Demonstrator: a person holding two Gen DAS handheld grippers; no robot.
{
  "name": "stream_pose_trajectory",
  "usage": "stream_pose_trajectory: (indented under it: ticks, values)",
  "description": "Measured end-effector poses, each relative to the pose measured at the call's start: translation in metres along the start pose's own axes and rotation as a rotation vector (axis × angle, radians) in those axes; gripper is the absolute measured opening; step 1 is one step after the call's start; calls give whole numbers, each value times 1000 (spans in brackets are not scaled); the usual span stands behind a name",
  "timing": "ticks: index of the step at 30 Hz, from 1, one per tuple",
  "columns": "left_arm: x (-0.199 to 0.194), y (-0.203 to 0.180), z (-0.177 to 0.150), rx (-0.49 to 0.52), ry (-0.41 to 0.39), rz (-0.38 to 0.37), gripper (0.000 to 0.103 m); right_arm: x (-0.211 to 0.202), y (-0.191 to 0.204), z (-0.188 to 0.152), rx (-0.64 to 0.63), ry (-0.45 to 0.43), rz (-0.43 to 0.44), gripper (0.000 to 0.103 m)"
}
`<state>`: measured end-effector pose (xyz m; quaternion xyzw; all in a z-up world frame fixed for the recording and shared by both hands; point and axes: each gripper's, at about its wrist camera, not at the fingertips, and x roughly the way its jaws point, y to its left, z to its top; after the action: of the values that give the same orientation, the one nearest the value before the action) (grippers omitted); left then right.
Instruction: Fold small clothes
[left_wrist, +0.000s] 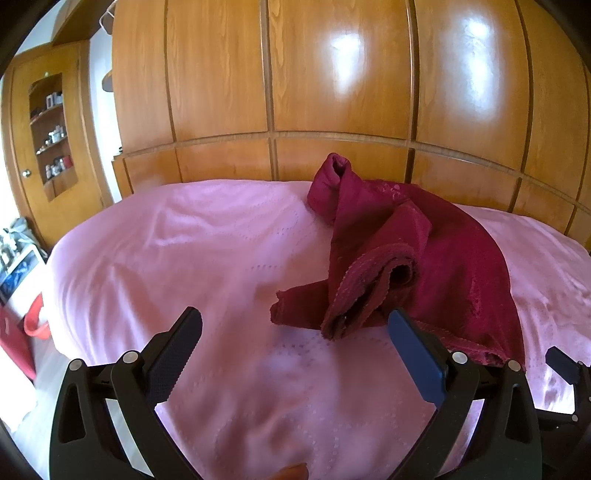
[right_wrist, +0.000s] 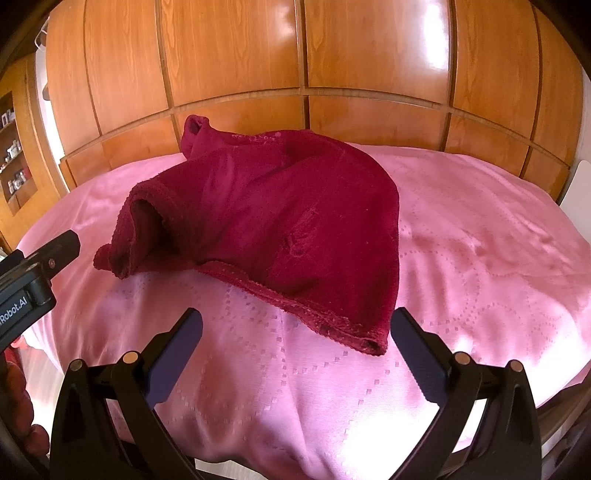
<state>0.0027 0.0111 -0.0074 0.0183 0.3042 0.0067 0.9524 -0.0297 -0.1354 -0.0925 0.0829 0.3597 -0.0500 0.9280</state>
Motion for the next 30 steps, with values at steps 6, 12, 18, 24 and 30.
stream_pose_trajectory:
  ticks: [6,12,18,24,30]
  values:
    - [1,0,1,1,6,-1,100,0,1,-1,-1,-1,2,101]
    - [1,1,2,-2,7,-2,100,0,1,-1,-5,1,7,101]
    - [1,1,2,-5,9,0,100,0,3,-2,-8,7,8,101]
    - [1,2,3,-7,7,-1,100,0,3,-1,-7,8,9,101]
    - [1,2,4,-7,7,0,100,0,3,-2,-9,7,11,101]
